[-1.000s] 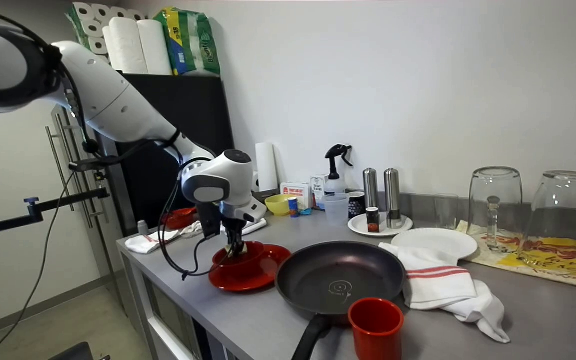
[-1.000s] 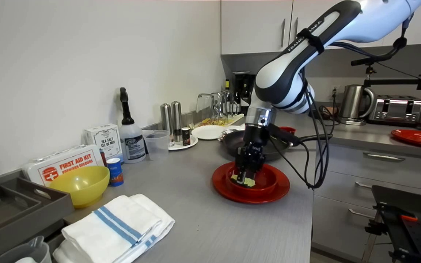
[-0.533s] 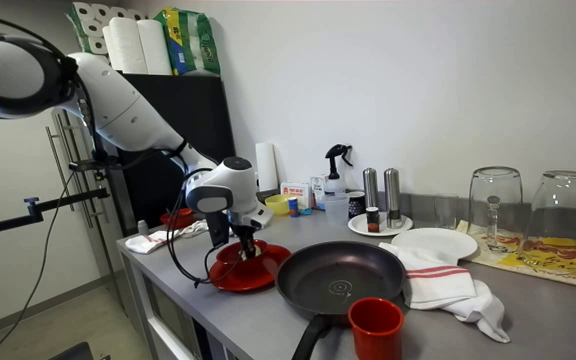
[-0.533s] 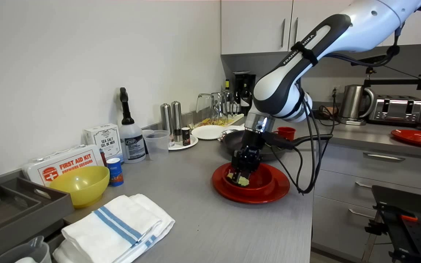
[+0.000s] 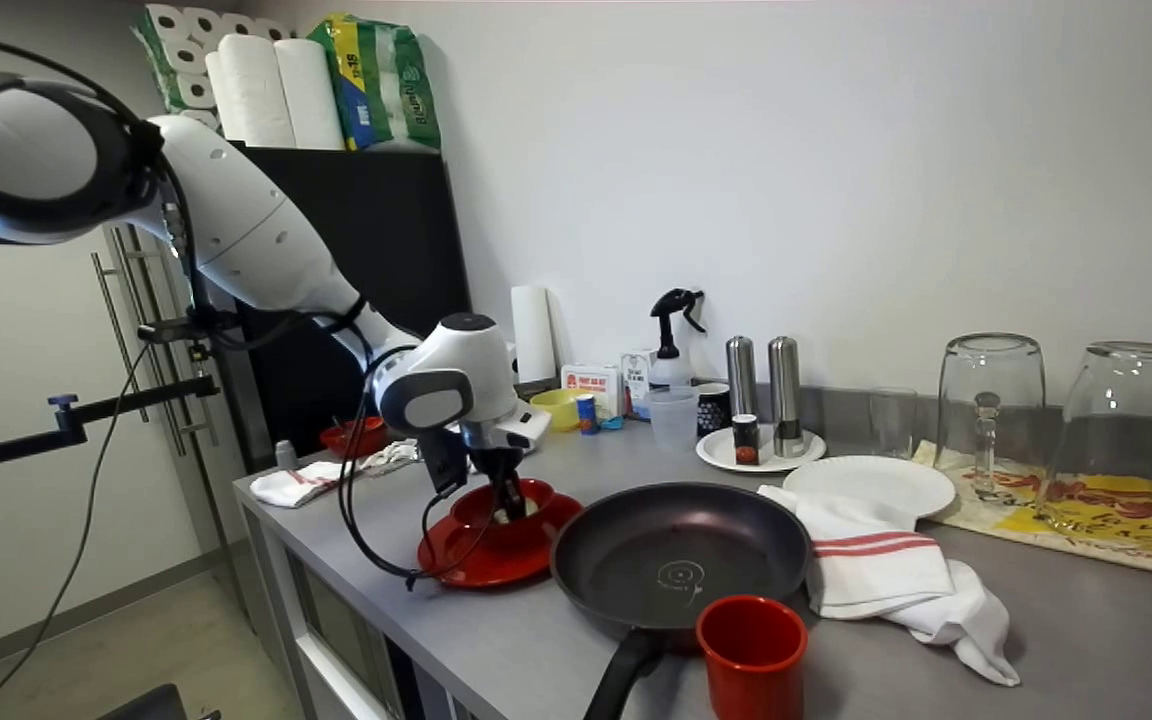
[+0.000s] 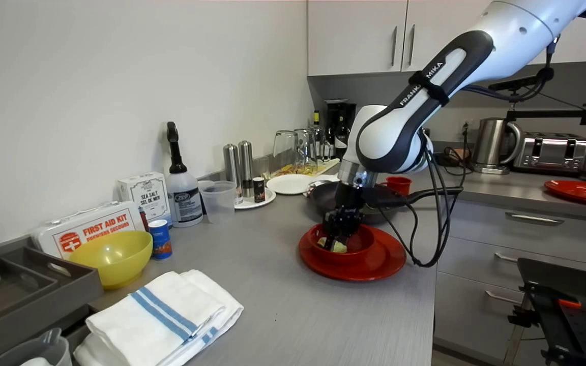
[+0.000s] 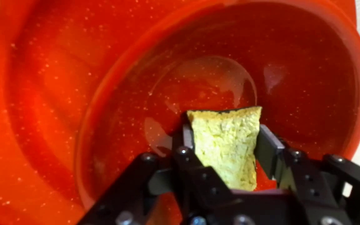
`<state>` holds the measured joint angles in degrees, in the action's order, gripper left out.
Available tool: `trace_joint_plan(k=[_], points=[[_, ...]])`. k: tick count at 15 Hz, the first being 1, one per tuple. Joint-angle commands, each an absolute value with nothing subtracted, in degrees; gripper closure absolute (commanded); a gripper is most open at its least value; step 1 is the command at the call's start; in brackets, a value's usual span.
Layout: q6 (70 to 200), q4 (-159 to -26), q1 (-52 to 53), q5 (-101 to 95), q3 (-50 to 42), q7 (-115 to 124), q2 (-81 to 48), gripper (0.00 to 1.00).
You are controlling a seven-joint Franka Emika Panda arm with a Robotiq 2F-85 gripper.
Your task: Clean the plate and the bowl with the sponge
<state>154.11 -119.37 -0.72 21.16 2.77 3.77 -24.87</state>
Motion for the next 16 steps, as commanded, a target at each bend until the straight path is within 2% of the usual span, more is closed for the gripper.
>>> trace_joint_plan(k=[1,7,16], points=[[148.00,-119.80,4.14,8.27,-4.03,12.98,-25.03,0.75],[137.51,-118.70,7.34,-7.50,-7.58,19.61,-23.92,0.75],[130.25,-117.37,9.74,-21.95,-7.74,22.97,-23.40,0.75]])
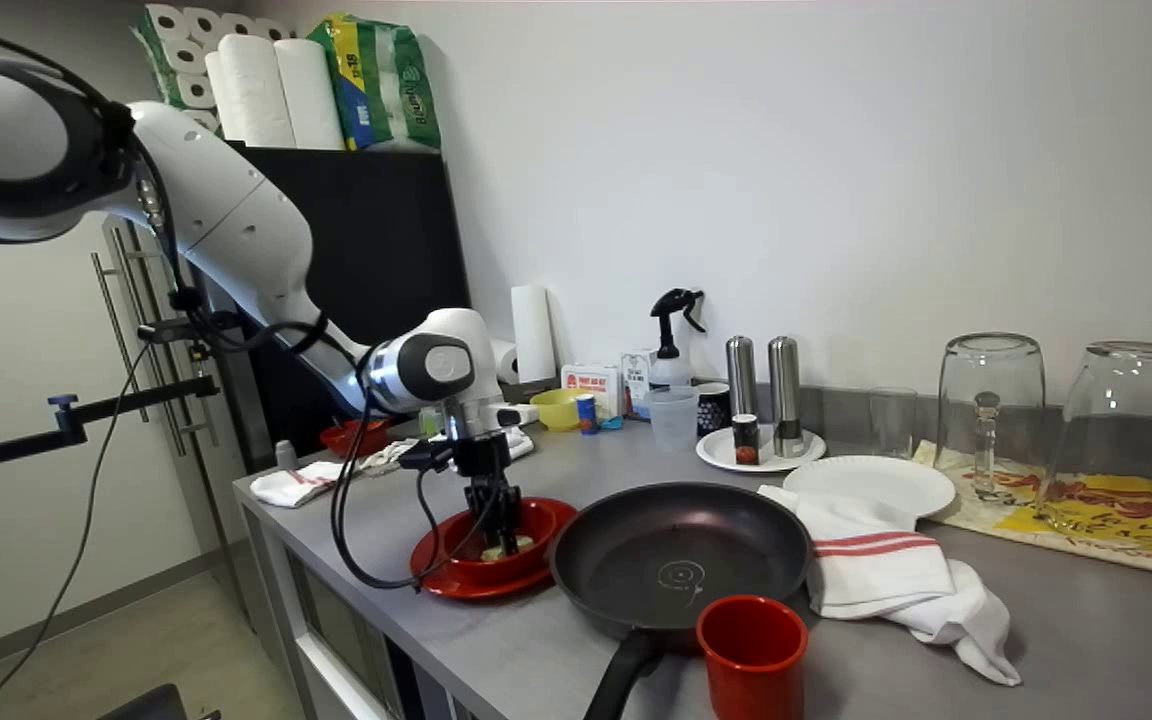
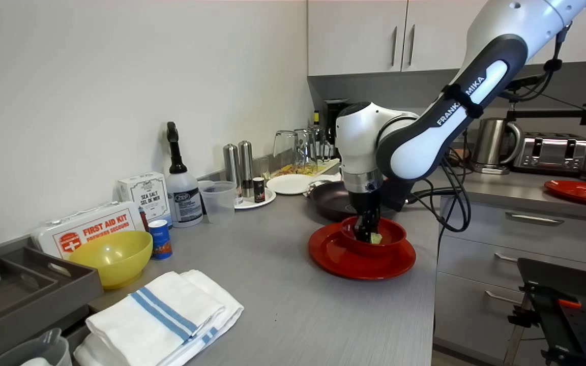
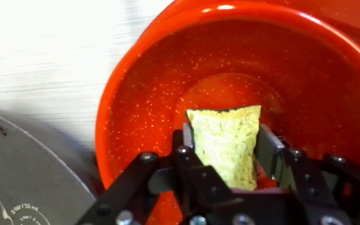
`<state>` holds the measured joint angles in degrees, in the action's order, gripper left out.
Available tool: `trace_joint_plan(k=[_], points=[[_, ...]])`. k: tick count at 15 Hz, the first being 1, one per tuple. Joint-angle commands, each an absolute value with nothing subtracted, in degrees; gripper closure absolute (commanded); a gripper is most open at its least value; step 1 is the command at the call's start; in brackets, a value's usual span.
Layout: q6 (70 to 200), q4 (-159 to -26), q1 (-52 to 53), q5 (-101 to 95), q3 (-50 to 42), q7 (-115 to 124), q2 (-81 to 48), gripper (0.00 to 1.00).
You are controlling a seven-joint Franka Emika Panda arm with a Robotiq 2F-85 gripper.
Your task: Clean the plate and the bowl with the sponge
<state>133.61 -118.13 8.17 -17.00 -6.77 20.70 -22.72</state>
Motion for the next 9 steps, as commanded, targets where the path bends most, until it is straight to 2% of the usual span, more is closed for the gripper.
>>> trace_joint_plan(k=[1,9], points=[[129.37,-117.24,10.03,-23.94,-7.93,23.59,-23.53,0.75],[125.34,-117.17,10.21,-34.18,-7.91,26.78,-24.49,0.75]])
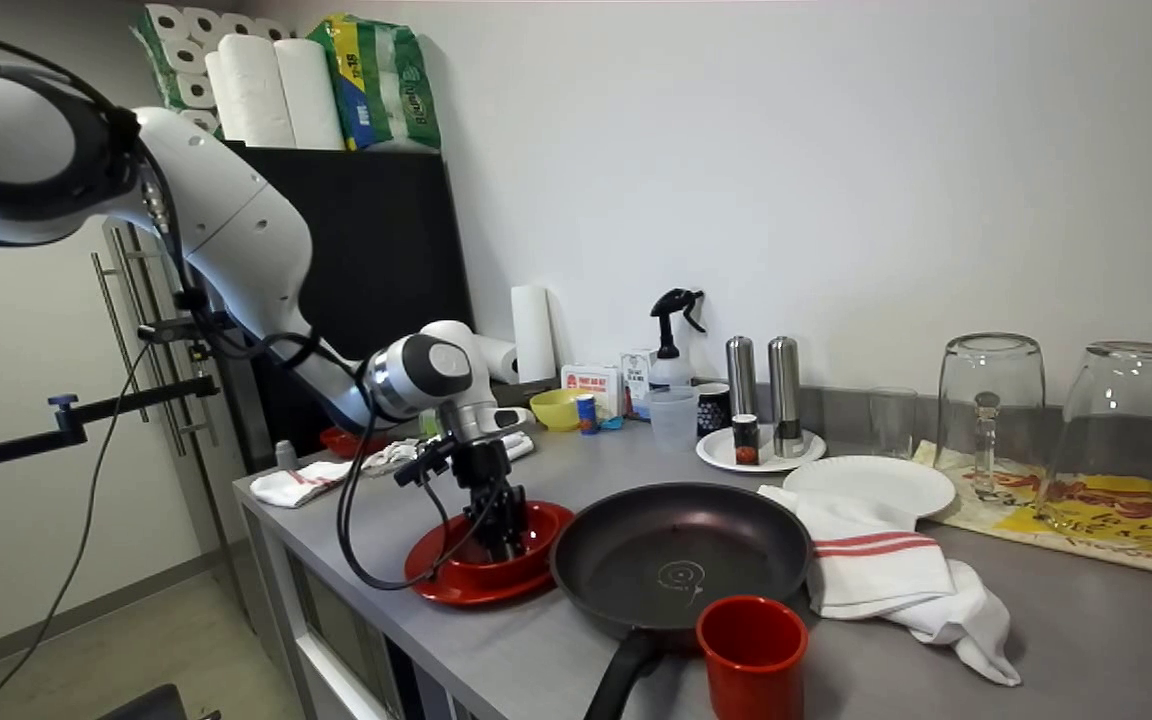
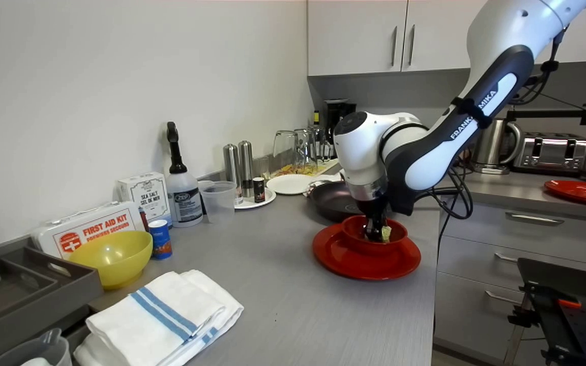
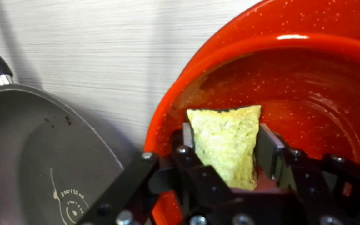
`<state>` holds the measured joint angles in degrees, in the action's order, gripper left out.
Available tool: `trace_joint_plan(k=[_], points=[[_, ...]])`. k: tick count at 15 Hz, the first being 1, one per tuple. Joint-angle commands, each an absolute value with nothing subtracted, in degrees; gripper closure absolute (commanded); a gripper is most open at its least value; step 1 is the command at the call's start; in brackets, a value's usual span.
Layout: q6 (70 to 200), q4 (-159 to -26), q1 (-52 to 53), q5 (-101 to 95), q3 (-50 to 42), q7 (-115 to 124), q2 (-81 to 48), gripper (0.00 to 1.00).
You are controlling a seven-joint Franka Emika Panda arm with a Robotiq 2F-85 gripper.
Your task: Clean the plate and the bowl with the sponge
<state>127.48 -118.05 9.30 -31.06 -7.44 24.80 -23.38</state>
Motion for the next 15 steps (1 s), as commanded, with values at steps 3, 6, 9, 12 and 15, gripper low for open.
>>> trace_joint_plan(k=[3,6,9,12,15], points=[[124.99,-117.25,10.27,-36.31,-7.51,27.53,-24.46,0.75],[125.02,-117.28,10.72,-39.52,-7.41,28.97,-24.22,0.75],[124.97,-117.19,10.91,-42.36,-7.04,30.51,-23.89,0.75],[124.99,-117.26,10.88,-44.85,-6.70,31.67,-23.61,0.75],[125.27,-117.29,10.84,-47.46,-6.49,33.26,-23.37,0.75]])
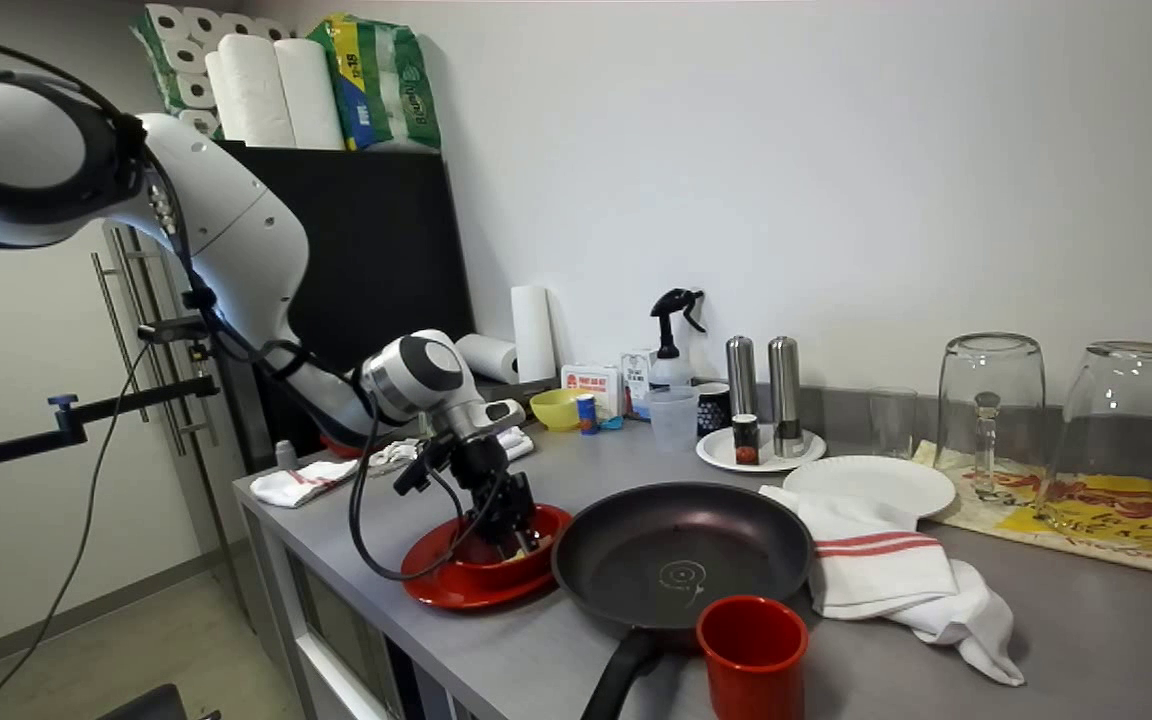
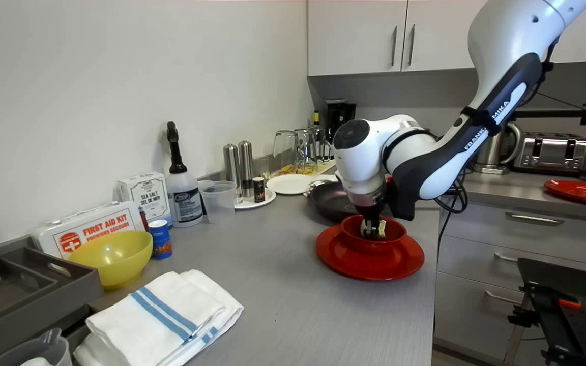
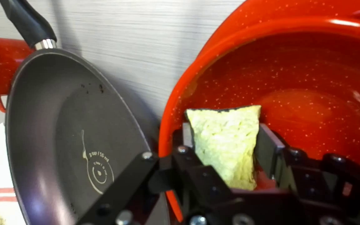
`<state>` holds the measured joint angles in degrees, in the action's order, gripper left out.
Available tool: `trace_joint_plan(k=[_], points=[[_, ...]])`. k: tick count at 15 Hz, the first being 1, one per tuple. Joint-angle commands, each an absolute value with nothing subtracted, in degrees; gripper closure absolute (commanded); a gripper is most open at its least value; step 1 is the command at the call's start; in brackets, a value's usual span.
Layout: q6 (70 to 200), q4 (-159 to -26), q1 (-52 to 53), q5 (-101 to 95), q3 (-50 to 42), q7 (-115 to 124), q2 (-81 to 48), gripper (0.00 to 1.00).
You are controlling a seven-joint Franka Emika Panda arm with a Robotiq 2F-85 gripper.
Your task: Clean the plate and the bowl with the sponge
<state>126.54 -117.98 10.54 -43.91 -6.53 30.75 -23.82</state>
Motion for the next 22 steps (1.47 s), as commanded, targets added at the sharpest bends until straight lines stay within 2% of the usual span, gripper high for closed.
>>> trace_joint_plan(k=[1,6,13,17,22], points=[[126.13,-117.33,10.74,-48.56,-6.46,34.45,-23.26,0.75],[137.58,-118.34,9.15,-55.70,-6.07,46.22,-22.36,0.75],[151.95,-120.16,6.22,-54.53,-5.79,53.58,-21.94,0.75],[161.23,-123.38,2.04,-44.70,-2.87,50.20,-21.95,0.75],[166.67,-127.87,-6.10,-22.55,7.12,37.15,-22.28,0.75]])
